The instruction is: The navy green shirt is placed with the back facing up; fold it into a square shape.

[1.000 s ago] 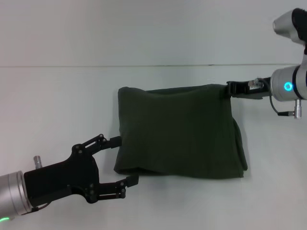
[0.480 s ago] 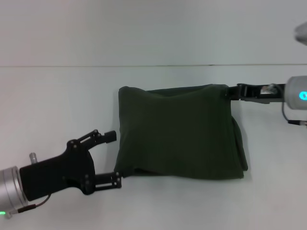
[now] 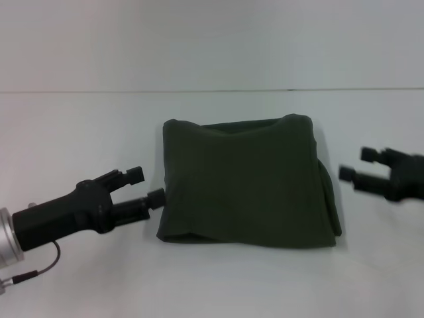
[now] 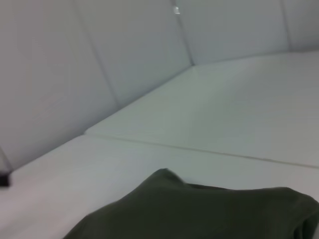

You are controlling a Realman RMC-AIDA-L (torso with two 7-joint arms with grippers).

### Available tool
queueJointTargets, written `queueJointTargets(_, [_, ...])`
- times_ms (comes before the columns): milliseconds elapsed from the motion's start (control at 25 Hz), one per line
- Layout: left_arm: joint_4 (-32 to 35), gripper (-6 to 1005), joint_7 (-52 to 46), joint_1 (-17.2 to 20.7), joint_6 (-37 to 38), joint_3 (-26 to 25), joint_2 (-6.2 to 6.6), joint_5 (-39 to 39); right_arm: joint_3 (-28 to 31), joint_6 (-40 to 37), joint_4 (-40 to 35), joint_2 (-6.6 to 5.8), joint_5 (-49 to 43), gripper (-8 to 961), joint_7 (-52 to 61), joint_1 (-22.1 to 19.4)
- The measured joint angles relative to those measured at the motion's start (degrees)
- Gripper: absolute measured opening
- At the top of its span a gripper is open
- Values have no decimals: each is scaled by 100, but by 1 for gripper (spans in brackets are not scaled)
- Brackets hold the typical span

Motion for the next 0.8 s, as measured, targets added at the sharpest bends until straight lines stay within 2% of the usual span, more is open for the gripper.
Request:
queueJointTargets(40, [0, 951, 0, 0, 0, 0, 0, 0, 69, -160, 15, 15, 41, 758, -388, -127])
queueJointTargets(80, [11, 951, -574, -52, -27, -70, 42, 60, 324, -484, 112, 75, 152, 782, -1309, -421])
queueJointTargets(120, [15, 951, -731, -72, -43, -76, 55, 91, 324, -484, 112, 75, 152, 807, -1309, -421])
queueJointTargets(240, [37, 951, -1532, -200, -123, -93, 122, 332, 665, -830, 370, 159, 224, 881, -2474, -729])
queueJointTargets(360, [85, 951, -2412, -337, -341, -169, 200, 628, 731, -904, 745, 151, 206, 930, -3270, -844])
queueJointTargets(520, [159, 950, -3854, -563, -1001, -208, 306, 1163, 742, -773, 912, 152, 195, 925, -3770, -887])
queueJointTargets(560, [139, 950, -4503, -699, -1171, -150, 343, 1421, 741, -751, 919, 154, 197, 924, -3801, -883])
queueJointTargets(800, [115, 949, -5716, -1016, -1305, 212, 373, 2100, 794, -712, 884, 140, 214, 924, -3808, -844])
